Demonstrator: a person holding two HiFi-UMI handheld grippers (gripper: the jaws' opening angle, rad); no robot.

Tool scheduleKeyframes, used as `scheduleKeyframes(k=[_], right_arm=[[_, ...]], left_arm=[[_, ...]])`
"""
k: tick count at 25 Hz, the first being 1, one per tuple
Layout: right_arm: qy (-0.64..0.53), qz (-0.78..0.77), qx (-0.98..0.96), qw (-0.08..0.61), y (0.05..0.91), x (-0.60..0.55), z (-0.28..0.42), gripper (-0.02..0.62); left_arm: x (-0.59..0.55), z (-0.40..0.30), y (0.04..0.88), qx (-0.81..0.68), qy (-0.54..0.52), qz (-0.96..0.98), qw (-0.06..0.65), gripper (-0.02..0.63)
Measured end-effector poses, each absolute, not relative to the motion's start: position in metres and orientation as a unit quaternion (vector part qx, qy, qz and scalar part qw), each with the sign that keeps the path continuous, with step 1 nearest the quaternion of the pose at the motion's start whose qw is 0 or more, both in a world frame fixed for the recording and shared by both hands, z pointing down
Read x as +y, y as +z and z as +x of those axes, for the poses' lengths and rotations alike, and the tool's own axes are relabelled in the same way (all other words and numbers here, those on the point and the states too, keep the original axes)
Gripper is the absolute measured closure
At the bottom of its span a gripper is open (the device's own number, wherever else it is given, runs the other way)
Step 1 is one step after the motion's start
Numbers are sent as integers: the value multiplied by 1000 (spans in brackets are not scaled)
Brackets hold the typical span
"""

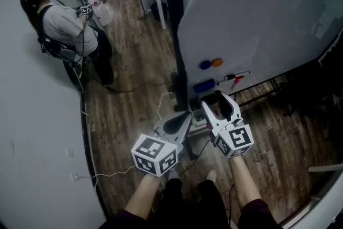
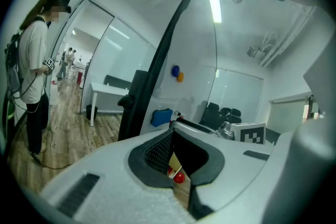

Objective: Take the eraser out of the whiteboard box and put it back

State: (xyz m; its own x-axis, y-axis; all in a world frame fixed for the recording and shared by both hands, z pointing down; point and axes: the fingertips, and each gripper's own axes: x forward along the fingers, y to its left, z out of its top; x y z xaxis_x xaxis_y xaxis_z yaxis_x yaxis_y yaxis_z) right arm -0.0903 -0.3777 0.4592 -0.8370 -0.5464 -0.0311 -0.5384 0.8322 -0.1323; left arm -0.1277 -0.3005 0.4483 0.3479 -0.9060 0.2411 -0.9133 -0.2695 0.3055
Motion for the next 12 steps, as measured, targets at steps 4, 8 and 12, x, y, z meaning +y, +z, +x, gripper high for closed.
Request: scheduleKeyframes(k=[4, 8, 12], right_arm=[[-91, -283, 953, 48, 446, -375, -78, 415], [-111, -288, 948, 78, 418, -369, -58, 474], [-117, -282, 946, 105, 385, -350, -40, 520]], left_arm=[[-299, -126, 431, -572, 0, 799, 183, 601], [-296, -119, 405, -567, -6, 808, 162, 601], [-290, -107, 375, -559, -10, 818, 136, 601]])
